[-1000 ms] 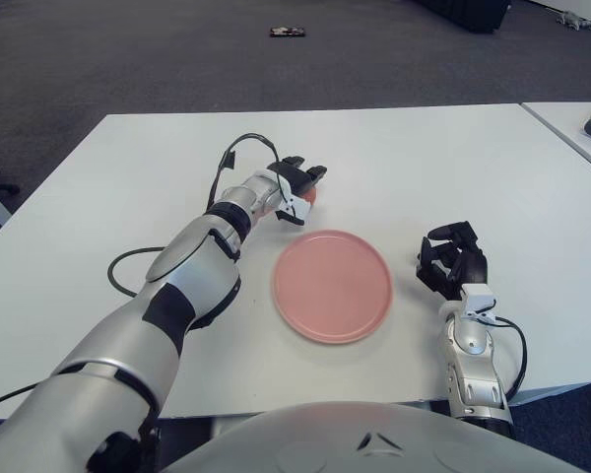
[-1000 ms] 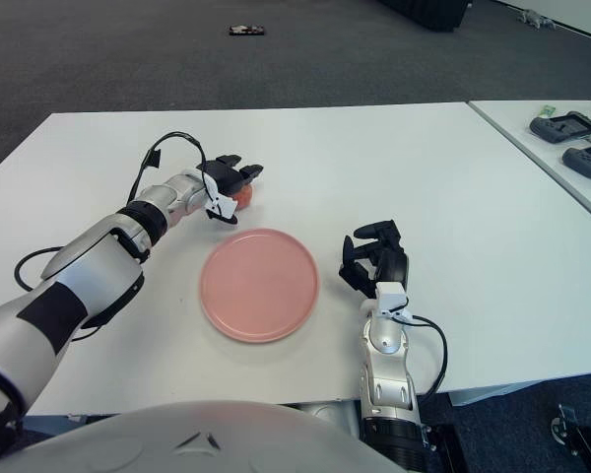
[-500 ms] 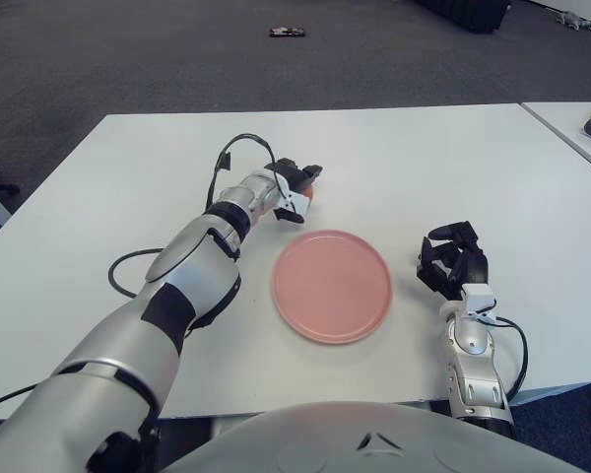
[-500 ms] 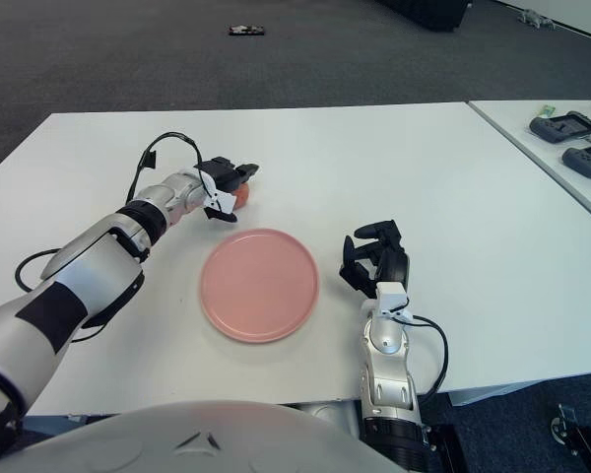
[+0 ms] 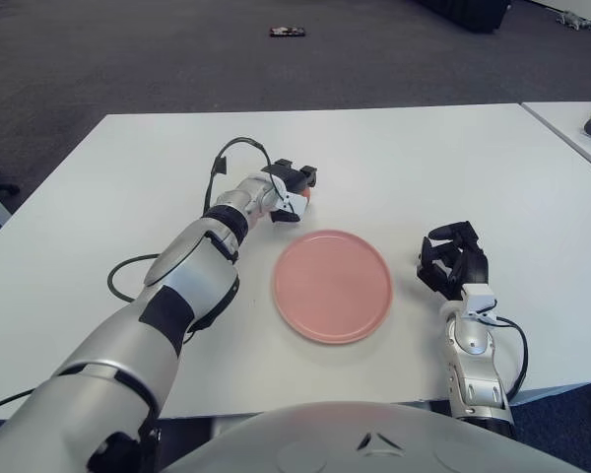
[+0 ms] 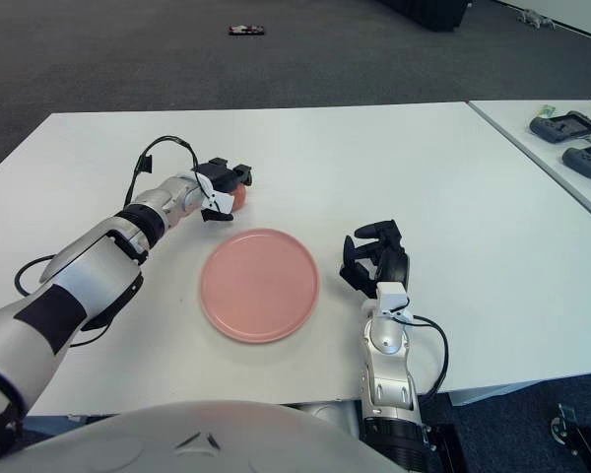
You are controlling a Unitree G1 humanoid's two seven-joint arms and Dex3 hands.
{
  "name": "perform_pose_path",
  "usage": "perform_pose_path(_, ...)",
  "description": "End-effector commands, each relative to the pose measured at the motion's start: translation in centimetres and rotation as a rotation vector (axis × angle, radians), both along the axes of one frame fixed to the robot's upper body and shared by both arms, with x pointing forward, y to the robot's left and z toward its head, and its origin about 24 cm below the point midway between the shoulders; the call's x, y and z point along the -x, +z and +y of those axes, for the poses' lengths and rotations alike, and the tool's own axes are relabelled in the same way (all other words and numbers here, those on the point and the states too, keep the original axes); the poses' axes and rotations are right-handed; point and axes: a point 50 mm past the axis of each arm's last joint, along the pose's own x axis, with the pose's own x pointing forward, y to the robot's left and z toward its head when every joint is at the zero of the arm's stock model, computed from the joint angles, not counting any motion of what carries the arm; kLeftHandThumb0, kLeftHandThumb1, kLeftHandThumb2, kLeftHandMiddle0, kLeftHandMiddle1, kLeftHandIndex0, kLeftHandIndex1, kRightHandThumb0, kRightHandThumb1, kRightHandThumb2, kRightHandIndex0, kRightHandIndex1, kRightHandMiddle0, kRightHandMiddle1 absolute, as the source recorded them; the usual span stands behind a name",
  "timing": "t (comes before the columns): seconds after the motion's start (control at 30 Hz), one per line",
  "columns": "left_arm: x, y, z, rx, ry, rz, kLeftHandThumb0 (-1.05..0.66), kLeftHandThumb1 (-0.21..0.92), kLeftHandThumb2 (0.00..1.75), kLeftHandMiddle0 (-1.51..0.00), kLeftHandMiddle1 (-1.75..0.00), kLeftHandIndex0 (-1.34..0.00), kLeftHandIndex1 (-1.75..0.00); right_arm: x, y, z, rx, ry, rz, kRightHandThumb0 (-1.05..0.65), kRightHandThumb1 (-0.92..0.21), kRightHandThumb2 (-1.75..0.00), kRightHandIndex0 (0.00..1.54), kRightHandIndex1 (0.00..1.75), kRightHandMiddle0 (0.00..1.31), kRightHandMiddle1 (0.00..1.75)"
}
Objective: Put the apple into the plate.
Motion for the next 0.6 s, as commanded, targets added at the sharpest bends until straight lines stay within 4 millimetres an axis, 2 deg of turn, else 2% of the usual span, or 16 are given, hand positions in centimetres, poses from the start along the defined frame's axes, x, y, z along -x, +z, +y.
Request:
perform_pose_path(0.0,0.46,-1.36,1.41,-0.002,0.064,0.044,-0.25,0.12,1.43,-0.72,-1.71,-0.44,-1.74,0.10,0.34,-0.30,-0.004,-0.006,-0.016,-0.39,-0.67,-0.88,0.52,1.62,0.35,1.75)
perform_pose_path(0.1,0.47,-1.42,1.42,0.021,0.083,0.039,-0.09,0.06,1.57,-0.80,-1.70,-0.54,-1.74,0.18,0.38,-0.35,-0.010,-0.011,-0.028,-0.38,-0.67,-0.88,0.52,1.60,0.34,1.75)
perform_pose_path(0.2,0.49,-1.41,1.34,0.038,0.087,0.029,-0.03,-0.01,1.65,-0.88,-1.65,-0.62,-1.75,0.13,0.35,-0.34,-0.022,-0.013,-0.038,-0.39,-0.67,-0.88,0.53,1.58,0.35,1.75)
perform_pose_path(0.57,0.49,-1.36,1.29,0.081,0.107,0.018,0.00,-0.08,1.71,-0.97,-1.57,-0.68,-1.75,0.05,0.32,-0.60,-0.022,-0.024,-0.030,-0.39,-0.64,-0.92,0.56,1.57,0.37,1.75)
